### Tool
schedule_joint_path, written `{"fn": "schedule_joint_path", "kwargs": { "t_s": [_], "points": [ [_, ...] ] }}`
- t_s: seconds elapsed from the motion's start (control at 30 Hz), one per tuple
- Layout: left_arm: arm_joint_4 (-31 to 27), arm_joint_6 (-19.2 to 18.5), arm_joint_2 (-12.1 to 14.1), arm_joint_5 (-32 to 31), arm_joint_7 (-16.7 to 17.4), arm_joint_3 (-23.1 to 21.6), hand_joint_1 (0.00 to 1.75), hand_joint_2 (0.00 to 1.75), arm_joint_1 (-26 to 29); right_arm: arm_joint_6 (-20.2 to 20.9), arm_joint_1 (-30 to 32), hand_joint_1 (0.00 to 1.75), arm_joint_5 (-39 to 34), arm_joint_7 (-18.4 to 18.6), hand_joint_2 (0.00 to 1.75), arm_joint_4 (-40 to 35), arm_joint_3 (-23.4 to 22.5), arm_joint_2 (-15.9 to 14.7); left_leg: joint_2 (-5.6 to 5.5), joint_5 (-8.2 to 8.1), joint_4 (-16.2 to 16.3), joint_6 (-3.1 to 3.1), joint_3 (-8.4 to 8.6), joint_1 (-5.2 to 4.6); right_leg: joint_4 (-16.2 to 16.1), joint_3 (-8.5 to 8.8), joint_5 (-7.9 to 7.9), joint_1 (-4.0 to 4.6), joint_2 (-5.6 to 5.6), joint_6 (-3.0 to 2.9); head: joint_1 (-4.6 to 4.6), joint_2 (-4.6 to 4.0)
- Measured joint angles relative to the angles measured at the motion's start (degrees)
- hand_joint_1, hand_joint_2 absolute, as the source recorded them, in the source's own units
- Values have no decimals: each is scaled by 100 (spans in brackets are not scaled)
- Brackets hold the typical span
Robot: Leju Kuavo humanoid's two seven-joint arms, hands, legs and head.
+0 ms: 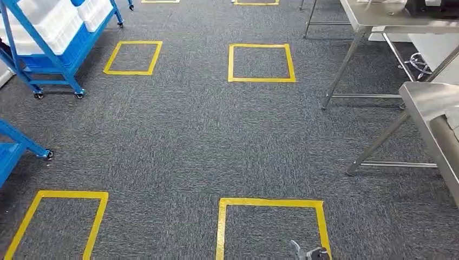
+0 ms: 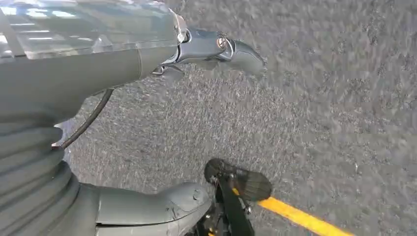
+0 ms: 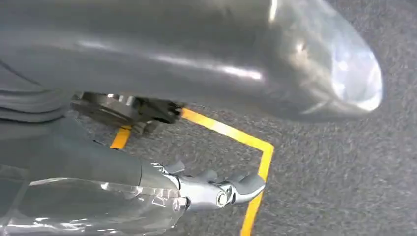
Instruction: Take the parts from the cabinet and place them on the table.
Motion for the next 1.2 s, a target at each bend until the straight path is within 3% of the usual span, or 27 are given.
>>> {"fn": "schedule_joint_path", "kwargs": {
  "t_s": [0.03, 0.07, 0.13, 0.17, 0.2, 0.27, 0.3, 0.37, 0.4, 0.43, 0.5, 0.53, 0.57, 0.67, 0.7, 0.73, 0.83, 0.87, 0.9, 0.97, 1.0, 1.03, 1.07, 1.1, 1.17, 1.2],
  "points": [
    [0, 0, 0, 40, 4, -13, 0, 175, 11, -11, 2, 0, -2, 0, 0, 2, 4, -4, 0, -8, 20, -10, 16, 3, 38, -67, 88, -6, -3, 24, 11, 0],
    [0, 2, 0, 87, 35, -37, 0, 175, 25, -33, 5, 0, -4, 11, 0, 2, 9, -7, -5, -34, 50, -34, 40, 12, -187, 5, 318, -28, -7, 47, 13, 0],
    [-11, 46, -2, 272, 136, -163, 0, 175, 84, -63, 6, 0, -20, 33, 0, 2, 9, -17, -18, -137, 168, -91, 73, 35, -1126, 418, 911, -84, -7, 90, 13, 0],
    [-29, 88, 0, 381, 197, -236, 0, 175, 128, -68, 5, 0, -24, 46, 0, 4, 11, -20, -17, -196, 245, -137, 16, 37, -1388, 529, 923, -95, 2, 99, 22, 0],
    [-63, 127, 0, 467, 250, -314, 0, 175, 161, -68, 11, 0, -39, 52, 0, 2, 28, -20, -26, -274, 370, -187, -19, -4, -1425, 521, 887, -66, 38, 51, 31, 0],
    [-123, 179, 2, 584, 317, -470, 0, 175, 237, -72, 28, 0, -55, 55, 0, 2, 44, -24, -33, -311, 339, -235, -24, 6, -1387, 498, 851, -37, 39, -41, 13, 0],
    [-158, 203, 2, 636, 345, -549, 0, 0, 274, -72, 40, 0, -55, 55, 0, 2, 48, -26, -31, -319, 332, -261, -16, 13, -1390, 496, 844, -32, 40, -70, 11, 0],
    [-214, 223, 4, 725, 378, -688, 0, 0, 350, -72, 47, 0, -61, 44, 0, 2, 50, -28, -17, -426, 487, -315, -11, 26, -1421, 551, 828, -73, 34, -138, 2, 0],
    [-230, 240, 4, 767, 398, -738, 0, 0, 357, -72, 45, 0, -70, 39, 0, 2, 52, -33, -8, -598, 799, -354, -173, 42, -1420, 574, 808, -72, 16, -170, -54, 0],
    [-234, 247, 4, 772, 415, -763, 0, 175, 358, -72, 45, 0, -76, 37, 0, 2, 55, -33, -7, -817, 1239, -384, -407, 63, -1420, 589, 797, -59, 1, -182, -52, 0],
    [-243, 247, 2, 769, 428, -804, 0, 175, 381, -72, 49, 0, -87, 37, 0, 4, 70, -35, -5, -1102, 2082, -402, -898, 95, -1419, 614, 767, -32, -13, -183, -55, 0],
    [-243, 247, 2, 767, 431, -815, 0, 175, 399, -72, 49, 0, -92, 37, 0, 4, 74, -35, -5, -1073, 2221, -390, -1013, 98, -1418, 637, 750, -21, -14, -186, -52, 0],
    [-245, 247, 2, 767, 439, -826, 0, 175, 421, -72, 51, 0, -107, 37, 0, 4, 83, -35, -5, -885, 2073, -372, -985, 95, -1418, 682, 726, -21, -13, -189, -52, 0],
    [-262, 234, -2, 747, 446, -833, 0, 175, 452, -72, 56, 0, -78, 24, 0, 4, 90, -35, 23, 5, 681, -273, -426, 75, -1435, 811, 643, -18, -14, -169, -52, 0],
    [-271, 214, -2, 719, 446, -835, 0, 175, 450, -72, 34, 0, -19, 20, 0, 13, 123, -35, 55, -84, 553, -257, -366, 31, -1442, 828, 620, -7, -15, -141, -44, 0],
    [-291, 199, -2, 699, 435, -844, 0, 0, 447, -72, 13, 0, 22, 22, 0, 22, 160, -37, 48, -63, 482, -234, -338, 4, -1461, 820, 621, -13, 2, -106, -57, 0],
    [-328, 166, -4, 631, 420, -844, 0, 0, 452, -72, -3, 0, 125, 53, 0, 33, 240, -37, -6, -38, 341, -157, -288, -34, -1583, 905, 622, -43, -49, 5, -57, 0],
    [-337, 123, -17, 573, 405, -844, 0, 0, 457, -72, -14, 0, 225, 85, 0, 41, 255, -44, -5, 20, 205, -132, -180, 36, -1521, 935, 580, -54, -58, 18, -42, 0],
    [-337, 96, -24, 535, 374, -833, 0, 0, 446, -72, -52, 0, 293, 112, 0, 46, 284, -46, -19, 21, 136, -93, -121, 19, -1324, 847, 448, -29, -37, 6, -48, 0],
    [-337, 44, -26, 417, 332, -771, 0, 0, 394, -72, -82, 0, 367, 168, 0, 66, 343, -50, -31, 2, 140, -40, -105, 13, -508, 398, 40, -22, -12, 3, -31, 0],
    [-334, 7, -28, 339, 293, -737, 0, 0, 377, -74, -83, 0, 389, 188, 0, 87, 380, -50, -56, -17, 151, -31, -104, 4, -123, 155, -89, -24, -9, 12, -33, 0],
    [-332, -9, -26, 277, 267, -704, 0, 0, 359, -74, -84, 0, 396, 199, 0, 107, 400, -50, -91, -30, 157, -34, -96, 3, 43, 16, -66, -26, -9, 24, -33, 0],
    [-326, -18, -28, 227, 245, -662, 0, 0, 346, -74, -88, 0, 402, 205, 0, 129, 426, -50, -119, -44, 168, -42, -81, 3, -31, 0, 81, -30, -10, 32, -31, 0],
    [-319, -37, -28, 201, 229, -623, 0, 0, 335, -74, -88, 0, 413, 212, 0, 144, 446, -50, -152, -70, 192, -53, -63, 6, -331, 102, 348, -40, -9, 37, -28, 0],
    [-306, -59, -28, 149, 193, -592, 0, 0, 315, -76, -88, 0, 430, 216, 0, 166, 472, -52, -225, -142, 281, -101, -37, 13, -1285, 522, 906, -64, 57, 38, -28, 0],
    [-299, -66, -28, 131, 179, -575, 0, 0, 306, -76, -105, 0, 431, 223, 0, 179, 479, -52, -240, -174, 312, -133, -77, 10, -1342, 556, 795, -53, 142, 18, -33, 0]
  ]
}}
